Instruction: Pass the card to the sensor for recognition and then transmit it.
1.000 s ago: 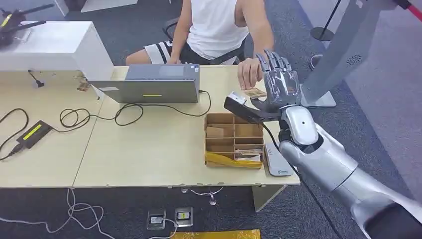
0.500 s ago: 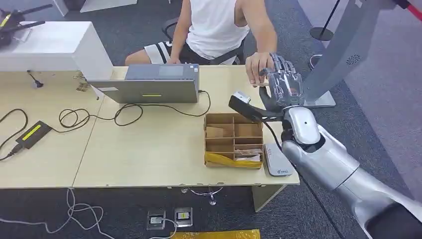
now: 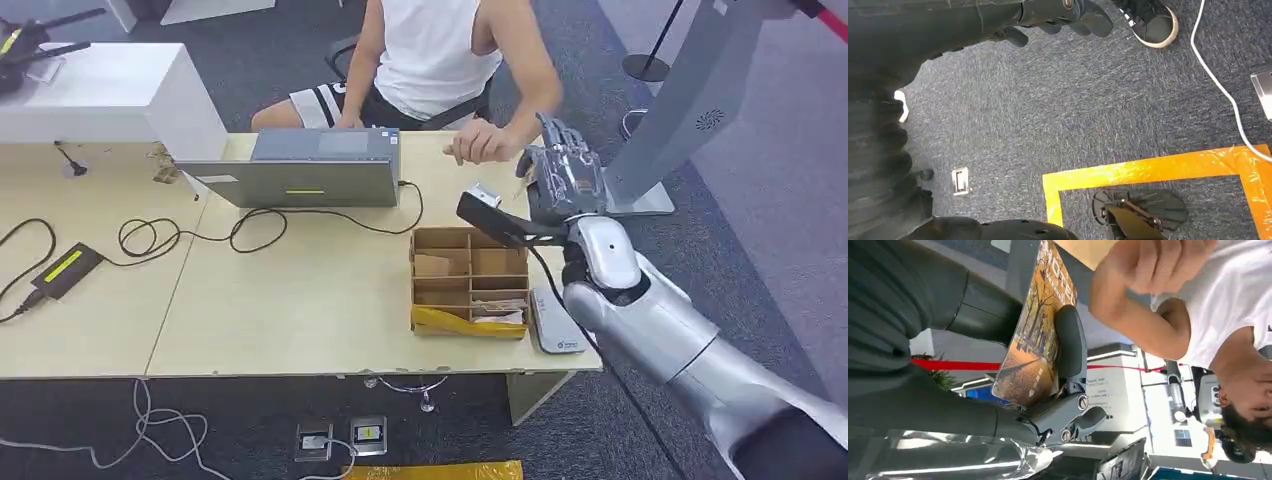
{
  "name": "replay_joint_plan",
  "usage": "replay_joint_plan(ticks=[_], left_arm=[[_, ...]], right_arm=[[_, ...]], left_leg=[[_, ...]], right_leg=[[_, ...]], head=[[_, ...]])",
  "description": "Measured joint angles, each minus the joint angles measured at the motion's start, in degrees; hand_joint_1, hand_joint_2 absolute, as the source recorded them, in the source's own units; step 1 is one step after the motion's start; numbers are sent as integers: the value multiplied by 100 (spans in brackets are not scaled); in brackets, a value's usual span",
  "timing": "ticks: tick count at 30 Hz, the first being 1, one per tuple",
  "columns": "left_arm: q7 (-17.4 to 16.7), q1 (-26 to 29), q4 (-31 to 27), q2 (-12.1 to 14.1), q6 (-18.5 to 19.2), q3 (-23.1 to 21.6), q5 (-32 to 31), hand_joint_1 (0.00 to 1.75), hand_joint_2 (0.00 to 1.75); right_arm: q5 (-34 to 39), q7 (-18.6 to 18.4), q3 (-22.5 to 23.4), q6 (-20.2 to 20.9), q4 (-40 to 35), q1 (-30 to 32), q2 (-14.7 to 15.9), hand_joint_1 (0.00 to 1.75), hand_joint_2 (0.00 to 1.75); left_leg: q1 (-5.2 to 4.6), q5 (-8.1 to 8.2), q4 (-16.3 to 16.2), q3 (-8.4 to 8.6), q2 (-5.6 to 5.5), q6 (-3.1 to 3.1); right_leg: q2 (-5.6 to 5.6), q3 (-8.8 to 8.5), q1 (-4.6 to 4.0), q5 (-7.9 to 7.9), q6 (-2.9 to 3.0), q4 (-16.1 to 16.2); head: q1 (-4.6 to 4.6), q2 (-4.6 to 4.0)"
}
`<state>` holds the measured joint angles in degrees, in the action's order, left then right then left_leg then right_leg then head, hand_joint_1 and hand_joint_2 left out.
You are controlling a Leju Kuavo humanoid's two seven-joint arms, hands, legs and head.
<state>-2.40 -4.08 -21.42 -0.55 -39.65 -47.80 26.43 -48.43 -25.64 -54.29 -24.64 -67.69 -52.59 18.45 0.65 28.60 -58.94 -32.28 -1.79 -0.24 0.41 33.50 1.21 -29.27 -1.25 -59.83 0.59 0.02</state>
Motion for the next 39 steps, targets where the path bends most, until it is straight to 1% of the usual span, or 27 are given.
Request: replay_joint_plan(ticks=[3,6,10,14,16,19,24,27,33,39], left_arm=[[107,9,2,0,0,9,-22,0,175],[153,17,13,-2,0,20,-131,0,175],[179,38,26,-13,-2,37,-232,0,175],[243,46,57,-33,-2,92,-321,0,175],[291,55,77,-39,-2,149,-389,0,175],[310,55,105,-59,-2,208,-455,0,175],[284,69,131,-85,-2,321,-747,0,175],[170,84,125,-87,-2,354,-918,0,175],[-37,119,48,-96,-2,389,-1077,0,175],[-81,141,0,-92,-2,389,-1095,0,175]], right_arm=[[151,-13,31,-315,-72,163,50,175,175],[345,-39,153,-696,-266,430,203,175,175],[595,-42,418,-1060,-577,920,461,175,175],[1017,-7,829,-1416,-850,1473,711,175,175],[1180,13,1023,-1499,-925,1712,815,175,175],[1287,74,1285,-1504,-1023,1986,937,175,175],[1409,70,1643,-1469,-1095,2421,1097,175,175],[1468,164,1792,-1290,-1093,2657,1117,175,175],[1510,402,1882,-970,-944,2916,1091,175,175],[1508,422,1888,-933,-798,3057,1051,175,175]], left_leg=[[0,0,-1,1,0,0],[0,1,-1,1,0,1],[0,4,-1,0,2,1],[-1,6,-1,-2,1,2],[-1,7,-1,-3,1,2],[0,7,-1,0,5,2],[0,7,0,-4,3,2],[0,9,1,-3,13,-1],[0,9,1,-4,13,0],[0,9,1,-5,13,0]], right_leg=[[-1,1,0,0,0,1],[0,1,0,0,0,3],[1,1,1,0,0,7],[0,1,1,0,0,8],[0,1,1,0,0,8],[1,1,0,0,0,8],[0,0,-1,0,0,8],[9,2,-1,0,0,8],[10,2,0,0,0,8],[11,2,0,0,0,8]], head=[[-2,0],[0,0],[-4,0],[-2,0],[-2,0],[-2,0],[0,0],[-2,0],[-2,-2],[-2,-2]])
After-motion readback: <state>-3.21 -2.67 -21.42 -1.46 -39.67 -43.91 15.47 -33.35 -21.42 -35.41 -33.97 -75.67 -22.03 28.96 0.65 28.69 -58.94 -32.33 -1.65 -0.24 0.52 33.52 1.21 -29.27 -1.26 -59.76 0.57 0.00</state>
